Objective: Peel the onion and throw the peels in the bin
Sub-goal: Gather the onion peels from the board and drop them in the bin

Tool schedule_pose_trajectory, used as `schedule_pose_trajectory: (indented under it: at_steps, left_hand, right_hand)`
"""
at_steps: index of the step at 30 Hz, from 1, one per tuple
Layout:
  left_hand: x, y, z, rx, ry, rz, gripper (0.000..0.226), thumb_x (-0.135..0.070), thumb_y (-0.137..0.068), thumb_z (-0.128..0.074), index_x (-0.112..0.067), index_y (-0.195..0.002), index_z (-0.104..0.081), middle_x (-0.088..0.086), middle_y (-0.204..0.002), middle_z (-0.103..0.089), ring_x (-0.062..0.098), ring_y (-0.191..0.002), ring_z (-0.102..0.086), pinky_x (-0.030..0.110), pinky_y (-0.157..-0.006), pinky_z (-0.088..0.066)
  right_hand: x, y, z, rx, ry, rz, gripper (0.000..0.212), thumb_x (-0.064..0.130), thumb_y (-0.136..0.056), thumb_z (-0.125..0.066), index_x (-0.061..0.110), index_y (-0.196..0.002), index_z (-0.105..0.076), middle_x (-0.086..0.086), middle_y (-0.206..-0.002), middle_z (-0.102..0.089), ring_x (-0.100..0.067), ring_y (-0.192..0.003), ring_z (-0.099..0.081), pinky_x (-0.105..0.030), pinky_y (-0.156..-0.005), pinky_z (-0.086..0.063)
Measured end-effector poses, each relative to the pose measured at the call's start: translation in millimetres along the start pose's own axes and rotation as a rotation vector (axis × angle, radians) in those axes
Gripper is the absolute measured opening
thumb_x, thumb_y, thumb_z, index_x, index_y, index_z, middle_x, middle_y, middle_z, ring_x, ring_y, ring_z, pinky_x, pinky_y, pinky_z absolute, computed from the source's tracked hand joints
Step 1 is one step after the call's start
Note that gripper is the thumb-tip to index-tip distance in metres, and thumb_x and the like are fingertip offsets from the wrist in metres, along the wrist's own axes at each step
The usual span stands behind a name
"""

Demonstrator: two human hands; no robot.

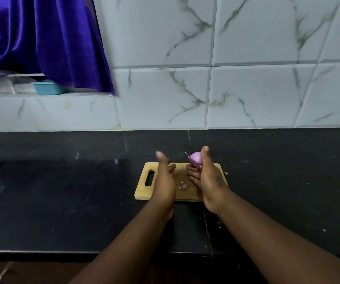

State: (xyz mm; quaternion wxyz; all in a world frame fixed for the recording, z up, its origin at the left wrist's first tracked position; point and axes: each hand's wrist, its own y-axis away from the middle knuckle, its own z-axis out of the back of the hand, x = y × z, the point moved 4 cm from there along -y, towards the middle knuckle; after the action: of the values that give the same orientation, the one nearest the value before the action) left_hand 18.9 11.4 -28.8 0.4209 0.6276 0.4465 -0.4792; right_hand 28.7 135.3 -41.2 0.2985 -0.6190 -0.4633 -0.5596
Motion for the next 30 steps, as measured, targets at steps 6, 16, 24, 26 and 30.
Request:
schedule_pose_trajectory:
  at_steps: [6,16,24,26,30]
  left_hand:
    - [-7,-19,10,0.18,-1.253,-0.4,0.027,-0.009,-0.101,-0.062,-0.014,-0.124,-0.073,0.004,-0.135,-0.069,0.024,-0.122,-0.066,0.038,-0.108,-0.053]
    - [10,-11,-11,0.42,-1.814,-0.713,0.046,-0.012,-0.1,-0.064,-0.016,-0.145,-0.057,0.01,-0.146,-0.057,0.027,-0.132,-0.056,0.043,-0.112,-0.051]
    - [1,3,-14,0.404,-1.726,-0.673,0.023,-0.013,-0.101,-0.063,-0.016,-0.123,-0.07,0.006,-0.129,-0.064,0.023,-0.114,-0.062,0.036,-0.098,-0.054]
    - [-3,6,-17,0.376,-1.697,-0.676,0.022,-0.013,-0.102,-0.061,-0.016,-0.122,-0.071,0.005,-0.128,-0.065,0.022,-0.114,-0.063,0.034,-0.097,-0.051]
    - [-3,13,-18,0.305,-1.635,-0.737,0.03,-0.011,-0.103,-0.058,-0.018,-0.132,-0.066,0.005,-0.136,-0.066,0.021,-0.121,-0.062,0.032,-0.104,-0.048]
  right_hand:
    - [2,-5,15,-0.033,0.022,0.086,0.077,0.071,-0.098,-0.035,0.012,-0.144,-0.054,-0.013,-0.118,-0.073,-0.022,-0.11,-0.071,-0.031,-0.096,-0.053]
    - [-2,-4,17,-0.078,0.014,0.122,0.071,0.066,-0.101,-0.034,0.01,-0.137,-0.058,-0.014,-0.115,-0.074,-0.022,-0.11,-0.071,-0.033,-0.099,-0.054]
    - [0,5,15,-0.102,0.082,0.14,0.059,0.065,-0.102,-0.035,0.018,-0.116,-0.068,-0.011,-0.114,-0.075,-0.018,-0.109,-0.072,-0.039,-0.105,-0.054]
    - [0,7,14,-0.105,0.109,0.135,0.052,0.066,-0.101,-0.035,0.027,-0.104,-0.069,-0.007,-0.112,-0.076,-0.019,-0.108,-0.072,-0.042,-0.106,-0.054]
    - [3,17,5,-0.09,0.119,0.11,0.05,0.066,-0.101,-0.034,0.03,-0.1,-0.068,-0.005,-0.111,-0.076,-0.02,-0.108,-0.071,-0.042,-0.105,-0.053]
